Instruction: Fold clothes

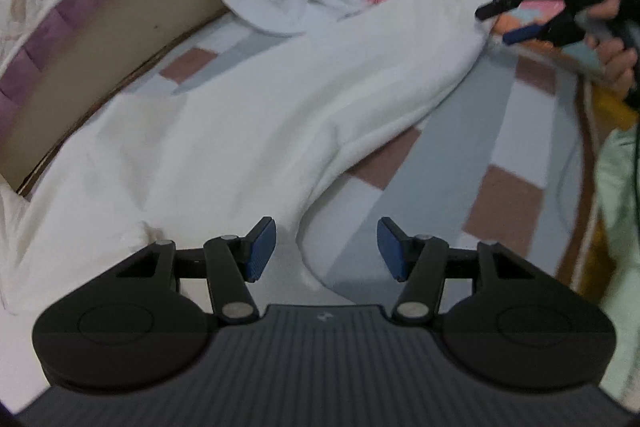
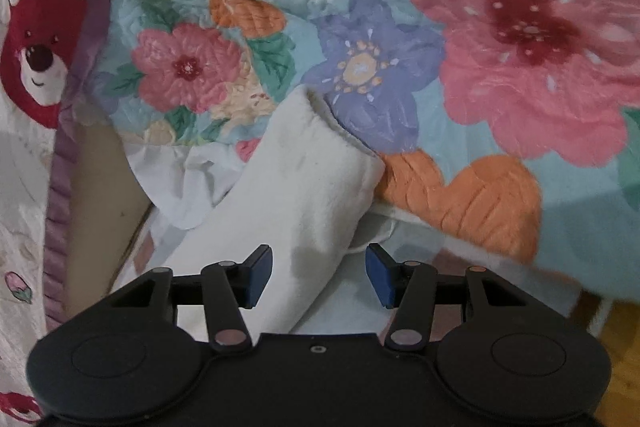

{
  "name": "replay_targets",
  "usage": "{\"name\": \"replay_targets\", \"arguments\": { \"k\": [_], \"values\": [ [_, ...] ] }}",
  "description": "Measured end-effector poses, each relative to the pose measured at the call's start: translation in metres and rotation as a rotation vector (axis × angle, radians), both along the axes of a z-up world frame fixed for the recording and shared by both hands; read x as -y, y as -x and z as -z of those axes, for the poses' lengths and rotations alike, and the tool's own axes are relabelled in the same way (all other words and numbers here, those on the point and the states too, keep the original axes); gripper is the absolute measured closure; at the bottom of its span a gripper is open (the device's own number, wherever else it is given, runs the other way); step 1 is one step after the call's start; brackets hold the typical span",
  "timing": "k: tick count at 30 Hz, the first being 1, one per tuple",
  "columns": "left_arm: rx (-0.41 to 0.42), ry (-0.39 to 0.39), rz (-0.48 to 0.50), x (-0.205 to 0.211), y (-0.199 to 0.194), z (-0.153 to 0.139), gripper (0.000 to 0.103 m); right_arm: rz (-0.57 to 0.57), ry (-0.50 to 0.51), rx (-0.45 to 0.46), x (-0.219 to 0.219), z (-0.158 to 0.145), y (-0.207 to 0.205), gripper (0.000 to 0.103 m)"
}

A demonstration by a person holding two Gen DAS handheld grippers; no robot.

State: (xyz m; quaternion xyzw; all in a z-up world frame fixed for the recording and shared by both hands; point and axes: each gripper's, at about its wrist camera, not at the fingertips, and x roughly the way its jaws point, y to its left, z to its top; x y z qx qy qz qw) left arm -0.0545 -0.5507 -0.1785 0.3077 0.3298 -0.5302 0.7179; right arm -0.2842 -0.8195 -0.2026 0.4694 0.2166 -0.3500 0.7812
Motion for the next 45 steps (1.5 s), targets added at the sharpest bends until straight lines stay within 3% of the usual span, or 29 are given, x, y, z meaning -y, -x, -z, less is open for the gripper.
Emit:
{"name": "replay_targets", "arguments": {
  "k": [3, 5, 6, 7, 8, 9, 10, 13, 15, 18, 22, 23, 29, 32, 35, 37, 40, 44, 45],
  "values": [
    [0.004, 0.008, -0.027, 0.001, -0.004, 0.006, 0.048, 0.005, -0.005, -0.016, 0.005, 0.008, -0.007, 0.046],
    [0.005, 0.001, -0.044, 0.002, -0.007, 0.009, 0.053, 0.013, -0.019, -0.001, 0.005, 0.014, -0.013, 0.046],
    [0.005, -0.006, -0.052, 0.002, -0.009, 0.011, 0.058, 0.015, -0.013, 0.002, 0.005, 0.016, -0.017, 0.046],
    [0.005, -0.012, -0.06, 0.002, -0.011, 0.013, 0.076, 0.016, -0.005, 0.004, 0.004, 0.018, -0.021, 0.046],
    [0.013, -0.02, -0.071, 0.002, -0.012, 0.014, 0.092, 0.009, 0.021, 0.001, 0.003, 0.017, -0.025, 0.051],
    [0.028, -0.023, -0.086, 0.001, -0.013, 0.015, 0.094, 0.002, 0.045, -0.005, 0.001, 0.017, -0.03, 0.079],
    [0.011, -0.01, -0.097, -0.002, -0.015, 0.013, 0.094, -0.005, 0.057, -0.023, 0.0, 0.017, -0.035, 0.093],
    [-0.111, 0.064, -0.158, -0.017, -0.027, -0.001, 0.091, 0.02, 0.095, 0.038, -0.013, 0.007, -0.042, 0.093],
    [-0.228, 0.138, -0.195, -0.034, -0.037, -0.015, 0.075, 0.012, 0.11, 0.112, -0.026, -0.005, -0.048, 0.093],
    [-0.32, 0.238, -0.239, -0.072, -0.05, -0.039, 0.072, -0.047, 0.124, 0.224, -0.049, -0.024, -0.067, 0.093],
    [-0.311, 0.311, -0.303, -0.135, -0.073, -0.072, 0.065, -0.174, 0.106, 0.391, -0.089, -0.051, -0.109, 0.093],
    [-0.287, 0.321, -0.335, -0.152, -0.077, -0.079, 0.061, -0.203, 0.095, 0.419, -0.099, -0.056, -0.123, 0.093],
    [-0.147, 0.346, -0.509, -0.236, -0.096, -0.104, 0.061, -0.453, 0.031, 0.575, -0.195, -0.089, -0.207, 0.093],
    [-0.18, 0.386, -0.586, -0.261, -0.108, -0.1, 0.061, -0.582, 0.04, 0.568, -0.244, -0.095, -0.235, 0.093],
    [-0.145, 0.429, -0.705, -0.281, -0.118, -0.086, 0.061, -0.688, 0.062, 0.513, -0.288, -0.086, -0.256, 0.093],
    [-0.187, 0.439, -0.78, -0.294, -0.126, -0.072, 0.061, -0.766, 0.119, 0.398, -0.312, -0.075, -0.269, 0.092],
    [-0.314, 0.452, -0.848, -0.311, -0.13, -0.047, 0.061, -0.875, 0.183, 0.183, -0.337, -0.053, -0.278, 0.089],
    [-0.306, 0.325, -0.798, -0.294, -0.115, -0.018, 0.061, -0.982, 0.481, -0.087, -0.373, -0.028, -0.253, 0.08],
    [-0.301, 0.304, -0.774, -0.286, -0.112, -0.016, 0.061, -0.962, 0.471, -0.055, -0.371, -0.022, -0.237, 0.077]
  ]
}}
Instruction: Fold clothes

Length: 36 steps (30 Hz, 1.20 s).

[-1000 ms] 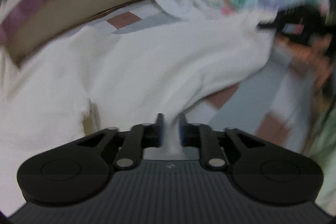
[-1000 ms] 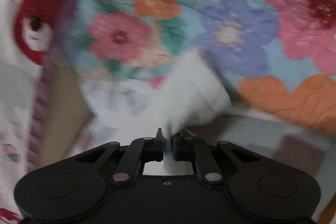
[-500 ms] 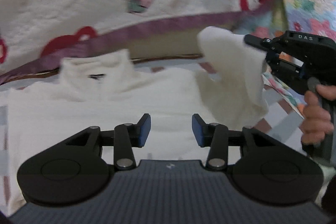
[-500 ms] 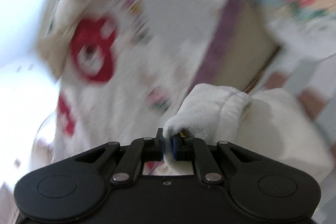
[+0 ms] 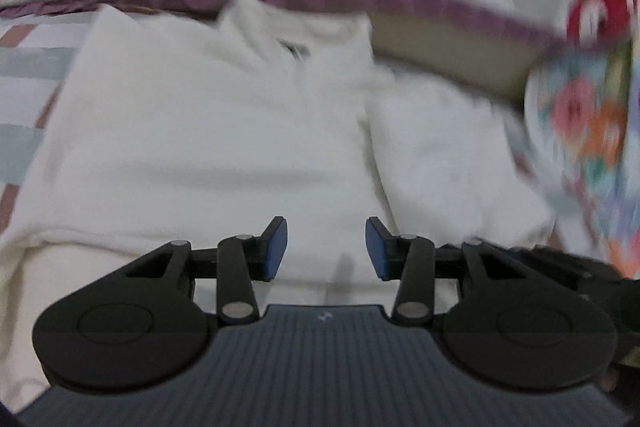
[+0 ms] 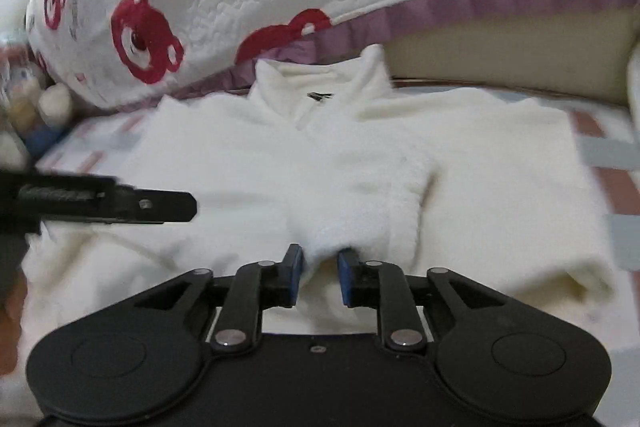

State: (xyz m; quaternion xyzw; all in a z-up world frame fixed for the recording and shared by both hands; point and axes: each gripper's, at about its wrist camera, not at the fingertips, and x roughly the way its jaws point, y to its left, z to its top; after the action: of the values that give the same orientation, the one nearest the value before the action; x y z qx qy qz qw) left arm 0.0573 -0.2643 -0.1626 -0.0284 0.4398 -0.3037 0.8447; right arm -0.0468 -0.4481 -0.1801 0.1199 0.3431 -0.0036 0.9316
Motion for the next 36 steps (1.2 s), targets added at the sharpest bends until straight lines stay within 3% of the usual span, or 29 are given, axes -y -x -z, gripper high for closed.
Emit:
{"name": "replay_targets", "arguments": {
  "k": [2, 4, 7, 9, 10, 12, 15, 17, 19, 20, 21, 23, 24, 28, 31, 34, 36],
  "values": [
    [0.008, -0.003, 0.04, 0.01, 0.004, -0.001, 0.06, 0.057, -0.073, 0.054, 0.01, 0.008, 0.025, 0.067],
    [0.034, 0.006, 0.071, 0.018, 0.007, -0.01, 0.055, 0.139, -0.133, 0.09, 0.025, 0.011, 0.042, 0.064],
    [0.067, -0.004, 0.131, 0.034, 0.013, -0.024, 0.048, 0.195, -0.079, 0.08, 0.045, 0.003, 0.048, 0.064],
    [0.067, -0.085, 0.206, 0.059, 0.016, -0.031, 0.029, 0.221, -0.075, 0.08, 0.056, -0.001, 0.05, 0.064],
    [0.052, -0.177, 0.266, 0.076, 0.016, -0.03, 0.019, 0.232, -0.086, 0.08, 0.061, -0.002, 0.049, 0.064],
    [0.101, -0.343, 0.341, 0.105, 0.02, -0.027, 0.019, 0.24, -0.093, 0.073, 0.065, 0.002, 0.049, 0.064],
    [0.205, -0.393, 0.348, 0.127, 0.019, -0.02, 0.02, 0.203, -0.05, 0.054, 0.06, 0.007, 0.048, 0.068],
    [0.167, -0.347, 0.288, 0.131, 0.006, -0.015, 0.02, 0.182, -0.05, 0.051, 0.06, 0.009, 0.047, 0.067],
    [0.12, -0.235, 0.225, 0.124, -0.004, -0.009, 0.02, 0.171, -0.084, 0.073, 0.064, 0.009, 0.05, 0.067],
    [0.098, -0.179, 0.197, 0.119, -0.009, -0.006, 0.024, 0.175, -0.077, 0.076, 0.065, 0.009, 0.051, 0.067],
    [0.083, -0.135, 0.177, 0.113, -0.011, -0.001, 0.032, 0.179, -0.07, 0.077, 0.065, 0.009, 0.052, 0.067],
    [0.062, -0.056, 0.138, 0.102, -0.015, 0.006, 0.076, 0.168, -0.053, 0.069, 0.063, 0.011, 0.051, 0.067],
    [0.084, -0.038, 0.119, 0.095, -0.015, 0.007, 0.082, 0.154, -0.041, 0.068, 0.059, 0.012, 0.05, 0.067],
    [0.292, 0.109, 0.007, 0.053, -0.006, -0.023, 0.084, 0.172, 0.027, 0.039, 0.045, 0.023, 0.043, 0.067],
    [0.432, 0.073, -0.227, 0.021, -0.002, -0.05, 0.085, 0.213, 0.043, -0.005, 0.046, 0.035, 0.041, 0.068],
    [0.368, 0.088, -0.383, -0.01, -0.007, -0.045, 0.084, 0.24, 0.001, -0.008, 0.054, 0.037, 0.043, 0.068],
    [0.262, 0.039, -0.4, -0.014, -0.013, -0.022, 0.084, 0.26, -0.027, -0.009, 0.059, 0.036, 0.044, 0.068]
  ]
}}
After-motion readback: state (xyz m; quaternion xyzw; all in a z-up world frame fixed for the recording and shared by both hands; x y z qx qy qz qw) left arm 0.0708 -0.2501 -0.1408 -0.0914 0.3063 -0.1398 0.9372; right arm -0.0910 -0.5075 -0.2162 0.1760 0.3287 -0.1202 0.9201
